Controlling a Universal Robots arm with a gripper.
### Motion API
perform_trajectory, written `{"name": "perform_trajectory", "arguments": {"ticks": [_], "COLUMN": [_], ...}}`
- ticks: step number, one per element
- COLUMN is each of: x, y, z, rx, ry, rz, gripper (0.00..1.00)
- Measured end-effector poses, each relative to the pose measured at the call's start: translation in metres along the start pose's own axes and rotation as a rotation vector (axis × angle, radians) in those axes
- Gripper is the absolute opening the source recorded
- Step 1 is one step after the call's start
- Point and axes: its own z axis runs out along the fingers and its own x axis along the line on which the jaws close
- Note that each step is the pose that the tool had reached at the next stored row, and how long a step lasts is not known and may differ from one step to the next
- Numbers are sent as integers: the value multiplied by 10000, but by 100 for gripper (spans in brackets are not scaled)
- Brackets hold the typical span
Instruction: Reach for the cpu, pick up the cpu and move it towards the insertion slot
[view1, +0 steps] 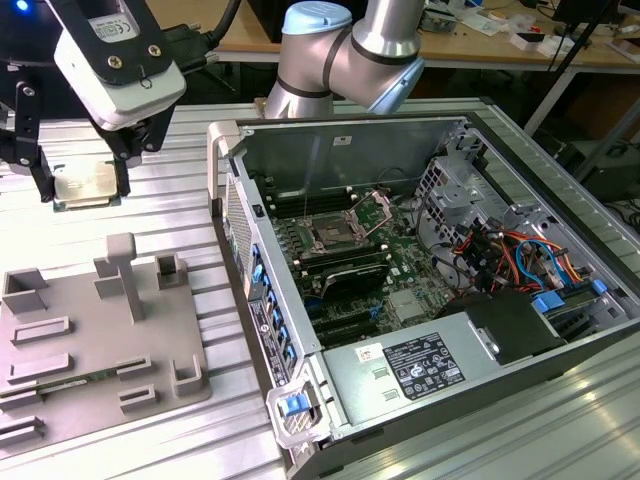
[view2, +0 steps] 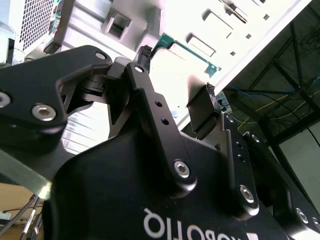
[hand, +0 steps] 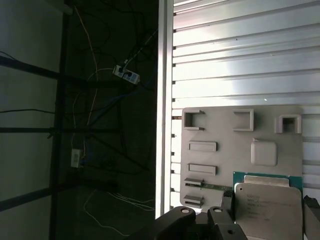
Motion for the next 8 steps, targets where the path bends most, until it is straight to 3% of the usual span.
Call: {"name": "perform_trajectory", "arguments": {"ticks": [8], "x": [-9], "y": [0], "z": [-2], "rx": [2], "ry": [2], "rz": [-1], "gripper": [55]}}
